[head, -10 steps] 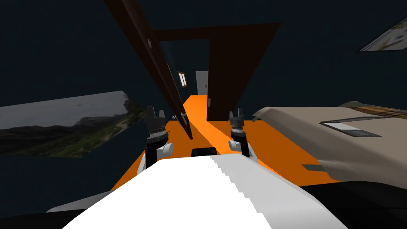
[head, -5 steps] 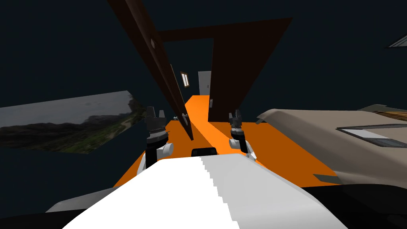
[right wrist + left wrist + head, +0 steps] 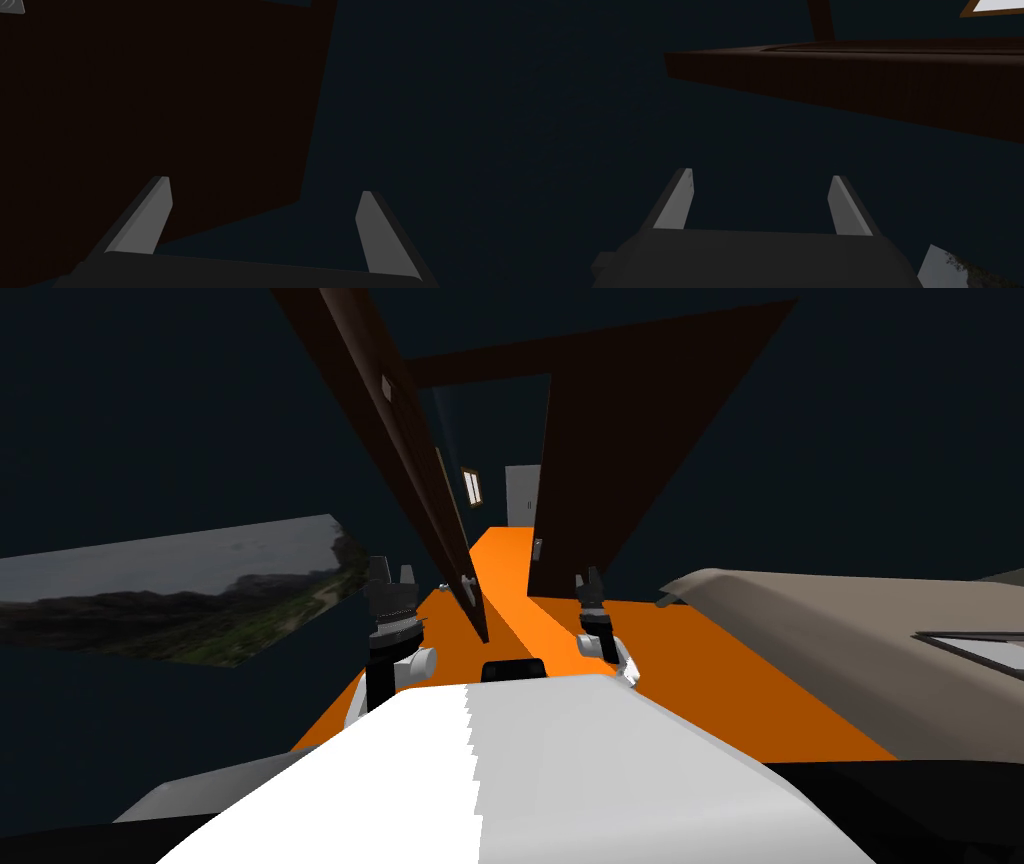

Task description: Pull the door open

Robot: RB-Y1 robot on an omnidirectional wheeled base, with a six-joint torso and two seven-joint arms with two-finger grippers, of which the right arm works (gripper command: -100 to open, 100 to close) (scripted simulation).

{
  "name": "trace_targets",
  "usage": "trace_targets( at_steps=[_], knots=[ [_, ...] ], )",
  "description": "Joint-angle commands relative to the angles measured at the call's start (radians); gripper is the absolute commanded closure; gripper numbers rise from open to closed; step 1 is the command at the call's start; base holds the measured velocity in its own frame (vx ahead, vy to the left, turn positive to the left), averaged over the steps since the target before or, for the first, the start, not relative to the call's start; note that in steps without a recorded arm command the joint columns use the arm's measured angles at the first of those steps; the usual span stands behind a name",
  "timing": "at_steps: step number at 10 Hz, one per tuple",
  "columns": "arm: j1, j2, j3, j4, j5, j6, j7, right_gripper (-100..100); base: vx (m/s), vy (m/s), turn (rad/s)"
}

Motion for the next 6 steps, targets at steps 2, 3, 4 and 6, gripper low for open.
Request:
trace_targets(
  at_steps=[2,3,4,6],
  knots=[
    [-0.045,-0.018,-0.028,0.076,-0.004,0.003,0.001,-100,0.061,0.006,0.089],
    [-0.065,-0.026,-0.041,0.112,-0.005,0.005,0.002,-100,0.083,0.000,0.128],
    [-0.065,-0.026,-0.041,0.127,-0.005,0.005,0.002,-100,0.065,-0.008,0.029],
    [-0.105,-0.042,-0.067,0.189,-0.009,0.008,0.003,-100,0.076,0.001,0.094]
  ],
)
